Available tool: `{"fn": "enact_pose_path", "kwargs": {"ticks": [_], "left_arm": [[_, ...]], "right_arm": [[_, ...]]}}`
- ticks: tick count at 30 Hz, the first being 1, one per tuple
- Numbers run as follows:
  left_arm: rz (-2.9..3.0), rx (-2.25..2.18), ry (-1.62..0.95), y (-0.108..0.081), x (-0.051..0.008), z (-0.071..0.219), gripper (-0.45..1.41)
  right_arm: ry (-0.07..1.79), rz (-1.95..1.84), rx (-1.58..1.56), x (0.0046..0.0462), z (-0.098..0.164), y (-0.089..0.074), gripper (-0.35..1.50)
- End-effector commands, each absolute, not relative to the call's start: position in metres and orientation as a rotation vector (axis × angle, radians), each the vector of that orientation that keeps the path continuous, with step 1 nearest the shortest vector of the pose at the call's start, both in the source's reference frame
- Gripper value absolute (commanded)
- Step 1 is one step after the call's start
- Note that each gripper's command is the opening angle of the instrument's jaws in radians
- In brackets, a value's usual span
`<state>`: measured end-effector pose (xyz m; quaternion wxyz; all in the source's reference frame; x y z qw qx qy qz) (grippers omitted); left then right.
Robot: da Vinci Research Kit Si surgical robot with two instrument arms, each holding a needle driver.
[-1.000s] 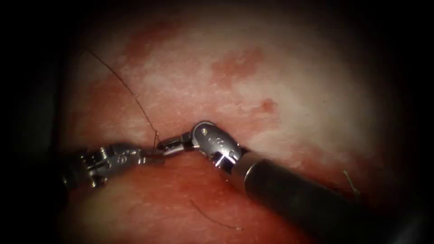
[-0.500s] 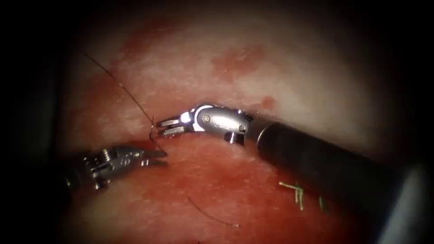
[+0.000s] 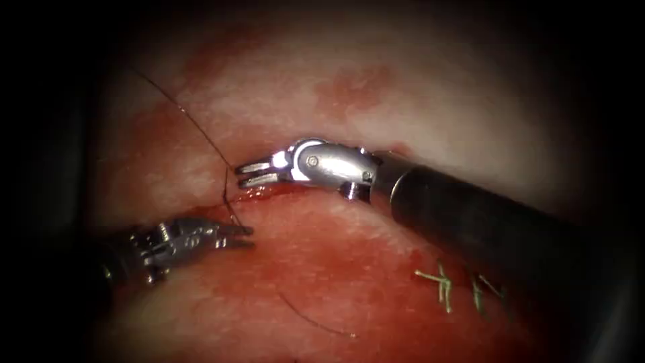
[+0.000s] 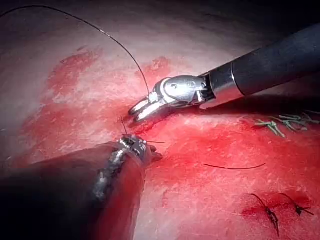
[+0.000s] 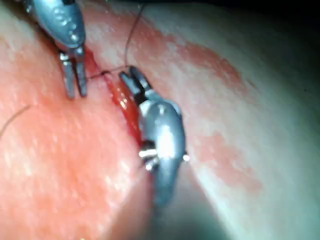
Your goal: Wound Closure
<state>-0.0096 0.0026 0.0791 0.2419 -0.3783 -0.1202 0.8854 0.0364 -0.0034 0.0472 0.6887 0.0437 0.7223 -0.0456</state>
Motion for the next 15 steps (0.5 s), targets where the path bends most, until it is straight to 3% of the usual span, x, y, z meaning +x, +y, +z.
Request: {"fn": "enact_pose_path", "kwargs": {"ticks": [1, 15], "left_arm": [[2.422, -1.037, -0.329, 0.0026, -0.0102, 0.0798, -0.15], [2.423, -1.038, -0.330, 0.0026, -0.0100, 0.0799, -0.15]], "right_arm": [[1.618, -0.113, 0.090, 0.0372, 0.0473, -0.0026, -0.35], [1.619, -0.244, -0.062, 0.0371, 0.0449, -0.0008, -0.35]]}}
